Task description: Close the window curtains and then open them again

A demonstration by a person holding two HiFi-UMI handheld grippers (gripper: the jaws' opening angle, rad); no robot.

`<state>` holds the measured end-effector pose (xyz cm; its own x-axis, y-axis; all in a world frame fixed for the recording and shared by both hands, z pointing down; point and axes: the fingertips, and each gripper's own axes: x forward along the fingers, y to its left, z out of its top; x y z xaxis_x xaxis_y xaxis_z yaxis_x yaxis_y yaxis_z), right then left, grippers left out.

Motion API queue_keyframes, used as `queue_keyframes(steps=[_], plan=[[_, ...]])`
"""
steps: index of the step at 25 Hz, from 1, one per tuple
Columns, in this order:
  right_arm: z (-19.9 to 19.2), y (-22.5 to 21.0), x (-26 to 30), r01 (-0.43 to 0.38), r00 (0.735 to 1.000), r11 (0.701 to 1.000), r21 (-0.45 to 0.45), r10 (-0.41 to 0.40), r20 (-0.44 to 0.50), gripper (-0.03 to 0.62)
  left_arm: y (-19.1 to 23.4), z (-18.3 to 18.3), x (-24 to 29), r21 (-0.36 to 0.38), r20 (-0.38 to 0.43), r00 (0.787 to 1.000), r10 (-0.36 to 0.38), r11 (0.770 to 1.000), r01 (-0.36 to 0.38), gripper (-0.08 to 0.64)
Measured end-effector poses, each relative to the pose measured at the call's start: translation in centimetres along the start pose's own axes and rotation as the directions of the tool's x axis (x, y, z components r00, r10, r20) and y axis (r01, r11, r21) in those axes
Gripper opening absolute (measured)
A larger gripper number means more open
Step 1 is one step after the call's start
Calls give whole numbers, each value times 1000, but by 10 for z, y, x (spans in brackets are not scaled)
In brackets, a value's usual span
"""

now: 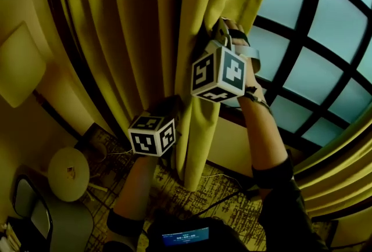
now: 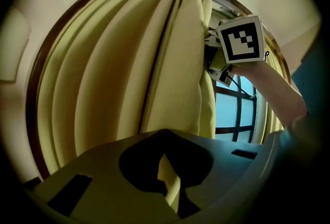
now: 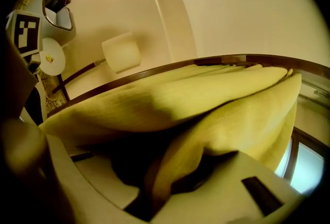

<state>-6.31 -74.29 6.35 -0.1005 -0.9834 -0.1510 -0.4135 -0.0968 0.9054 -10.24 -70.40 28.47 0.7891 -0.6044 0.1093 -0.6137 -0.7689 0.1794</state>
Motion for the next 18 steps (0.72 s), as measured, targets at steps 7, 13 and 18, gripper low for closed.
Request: queue_keyframes(steps=[7, 13, 18], plan=[[47, 33, 54, -34, 999, 999, -3, 33, -15, 78, 73, 11, -20, -18, -25, 1000, 0, 1000, -1, 4], [87, 61, 104, -41, 998, 999, 0, 41, -42, 77, 145, 16, -36, -29, -76, 997, 25, 999, -27, 4], [109, 75, 130, -46, 998, 999, 4, 47, -48, 77, 177, 19, -44, -26, -78, 997, 13, 1000, -15, 4]])
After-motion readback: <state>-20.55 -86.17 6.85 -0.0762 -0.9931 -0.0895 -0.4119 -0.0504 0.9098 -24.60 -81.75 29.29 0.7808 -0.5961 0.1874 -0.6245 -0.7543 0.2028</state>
